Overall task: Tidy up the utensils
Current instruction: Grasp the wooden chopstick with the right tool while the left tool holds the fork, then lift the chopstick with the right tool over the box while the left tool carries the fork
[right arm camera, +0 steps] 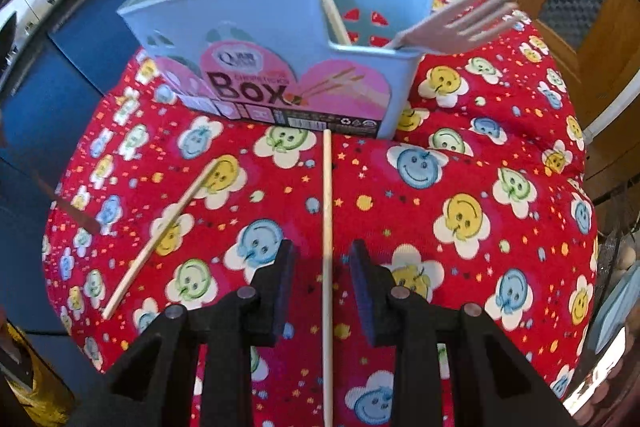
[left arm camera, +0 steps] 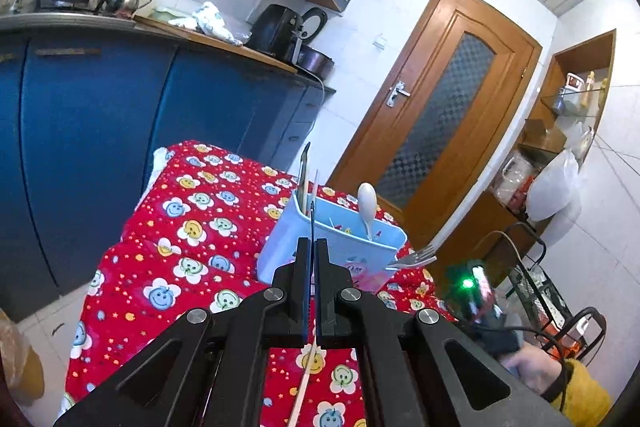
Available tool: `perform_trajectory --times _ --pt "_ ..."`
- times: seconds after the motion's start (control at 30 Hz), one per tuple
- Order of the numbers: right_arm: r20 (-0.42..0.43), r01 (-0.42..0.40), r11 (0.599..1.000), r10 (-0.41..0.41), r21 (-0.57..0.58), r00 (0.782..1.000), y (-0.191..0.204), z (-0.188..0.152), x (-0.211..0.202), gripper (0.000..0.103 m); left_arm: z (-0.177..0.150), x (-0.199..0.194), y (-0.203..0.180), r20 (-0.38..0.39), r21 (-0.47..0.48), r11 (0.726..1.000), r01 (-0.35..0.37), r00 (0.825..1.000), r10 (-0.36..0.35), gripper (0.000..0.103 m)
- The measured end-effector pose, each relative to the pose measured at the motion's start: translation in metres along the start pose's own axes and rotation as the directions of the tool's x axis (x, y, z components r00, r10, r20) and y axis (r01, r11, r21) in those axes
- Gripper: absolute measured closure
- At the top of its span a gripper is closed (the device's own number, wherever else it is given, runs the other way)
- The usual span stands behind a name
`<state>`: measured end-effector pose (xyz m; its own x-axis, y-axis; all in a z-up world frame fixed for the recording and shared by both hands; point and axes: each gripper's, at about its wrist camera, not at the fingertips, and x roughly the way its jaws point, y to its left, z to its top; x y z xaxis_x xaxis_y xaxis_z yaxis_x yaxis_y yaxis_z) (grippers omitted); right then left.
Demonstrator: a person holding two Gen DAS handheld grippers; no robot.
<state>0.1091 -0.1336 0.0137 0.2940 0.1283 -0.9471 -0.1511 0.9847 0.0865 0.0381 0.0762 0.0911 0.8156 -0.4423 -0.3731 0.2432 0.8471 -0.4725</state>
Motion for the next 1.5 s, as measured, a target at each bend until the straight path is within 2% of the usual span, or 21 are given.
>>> perform_trajectory --times 0.2,0.37,0.43,0.47,0.67,0.8,0.97,1.03,1.07,1.17,1.3,1.33,1.43,1.5 --pt "-0.036 0.038 0.999 -0.04 -0.034 0.999 0.002 0.014 0.01 0.074 -0.002 0.006 0.002 -0.014 -0.005 1.0 0.009 1.0 -0.009 0.103" --pt "-0.029 0.058 0.995 -0.06 -0.077 0.998 0.007 0.016 0.012 0.079 -0.003 0.01 -0.002 -0.015 -0.007 1.0 0.014 1.0 -0.014 0.103" --pt "-0.014 0.053 0.996 -0.055 -0.073 0.998 0.006 0.015 0.011 0.092 -0.004 0.01 -0.004 -0.017 -0.007 1.0 0.014 1.0 -0.014 0.103" --pt "-0.006 0.053 0.997 -0.053 -0.064 0.999 0.006 0.014 0.01 0.094 -0.004 0.01 -0.005 -0.016 -0.007 1.0 0.013 1.0 -0.014 0.103" --pt "0.055 -0.022 1.0 0.021 0.018 0.998 -0.009 -0.005 -0.003 0.097 -0.004 0.01 -0.011 -0.018 -0.003 1.0 0.023 1.0 -0.023 0.103" --pt "0.141 -0.088 0.995 0.082 0.038 0.987 -0.015 -0.025 -0.026 0.097 -0.003 0.007 -0.018 -0.009 0.01 0.999 0.038 0.999 -0.037 0.103" --pt "0.274 -0.148 0.988 0.131 0.041 0.953 -0.011 -0.047 -0.055 0.097 0.001 0.002 -0.028 0.011 0.021 0.998 0.058 0.998 -0.058 0.103" --pt "0.336 -0.161 0.986 0.139 0.038 0.932 -0.011 -0.055 -0.069 0.097 0.005 0.0 -0.032 0.023 0.028 0.998 0.064 0.998 -0.065 0.103" --pt "0.356 -0.166 0.985 0.142 0.037 0.924 -0.006 -0.05 -0.071 0.097 0.007 0.0 -0.034 0.027 0.032 0.997 0.066 0.997 -0.067 0.103" --pt "0.437 -0.182 0.983 0.15 0.033 0.887 -0.004 -0.05 -0.087 0.097 0.013 0.002 -0.042 0.038 0.044 0.997 0.069 0.997 -0.071 0.103" --pt "0.541 -0.164 0.986 0.127 0.02 0.831 -0.004 -0.05 -0.107 0.097 0.023 0.009 -0.05 0.048 0.053 0.996 0.078 0.996 -0.08 0.103" --pt "0.569 -0.163 0.986 0.125 0.016 0.812 -0.005 -0.05 -0.111 0.097 0.026 0.011 -0.052 0.053 0.056 0.995 0.08 0.995 -0.083 0.103" --pt "0.622 -0.172 0.985 0.129 0.01 0.773 -0.006 -0.046 -0.119 0.097 0.039 0.019 -0.058 0.066 0.06 0.995 0.084 0.994 -0.088 0.103" --pt "0.644 -0.175 0.985 0.131 0.005 0.754 -0.007 -0.043 -0.122 0.097 0.049 0.023 -0.062 0.075 0.067 0.993 0.098 0.992 -0.103 0.103"
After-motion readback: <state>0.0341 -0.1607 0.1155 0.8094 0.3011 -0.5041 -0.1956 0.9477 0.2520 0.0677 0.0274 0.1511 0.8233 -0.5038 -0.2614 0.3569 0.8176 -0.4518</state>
